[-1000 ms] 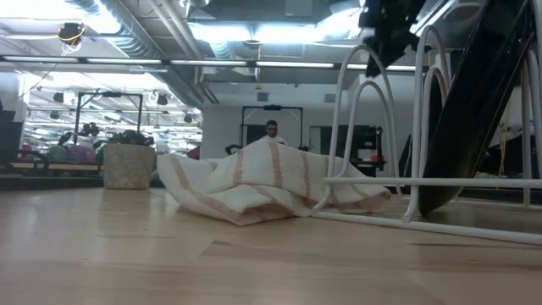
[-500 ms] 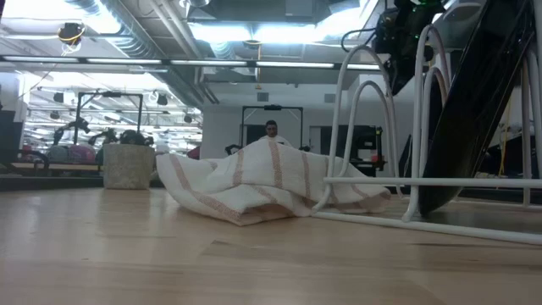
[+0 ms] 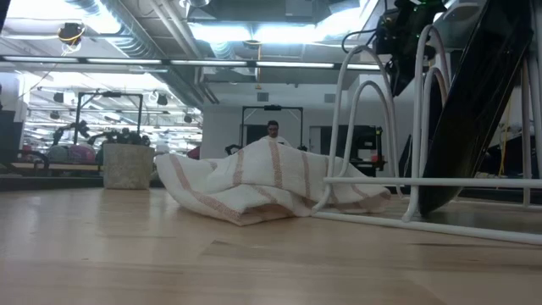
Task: Sort dishes
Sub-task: Put the blue plate into the dish rack
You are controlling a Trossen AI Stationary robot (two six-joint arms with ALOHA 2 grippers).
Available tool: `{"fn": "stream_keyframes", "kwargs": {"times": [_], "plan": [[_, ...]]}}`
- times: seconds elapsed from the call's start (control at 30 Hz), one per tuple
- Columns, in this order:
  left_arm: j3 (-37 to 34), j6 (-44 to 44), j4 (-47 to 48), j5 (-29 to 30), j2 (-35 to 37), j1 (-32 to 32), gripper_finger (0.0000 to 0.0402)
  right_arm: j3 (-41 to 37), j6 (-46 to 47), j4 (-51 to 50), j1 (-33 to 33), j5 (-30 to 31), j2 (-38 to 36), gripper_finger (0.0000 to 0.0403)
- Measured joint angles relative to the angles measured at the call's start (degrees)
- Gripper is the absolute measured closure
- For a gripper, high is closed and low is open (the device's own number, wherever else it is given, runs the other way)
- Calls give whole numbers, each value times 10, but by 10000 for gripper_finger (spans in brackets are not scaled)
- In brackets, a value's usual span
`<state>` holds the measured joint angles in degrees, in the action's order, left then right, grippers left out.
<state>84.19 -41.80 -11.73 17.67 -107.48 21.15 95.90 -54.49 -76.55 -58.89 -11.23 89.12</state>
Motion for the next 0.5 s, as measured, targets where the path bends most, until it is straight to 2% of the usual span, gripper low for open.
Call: {"fn": "stream_keyframes", "kwargs": {"times": [0.33,0.5], "plan": [[1,-3,16,5,-10,-1,401,0,6,5,0,0,0,258],[1,0,20,-11,-31,-1,401,0,7,6,0,0,0,258]]}}
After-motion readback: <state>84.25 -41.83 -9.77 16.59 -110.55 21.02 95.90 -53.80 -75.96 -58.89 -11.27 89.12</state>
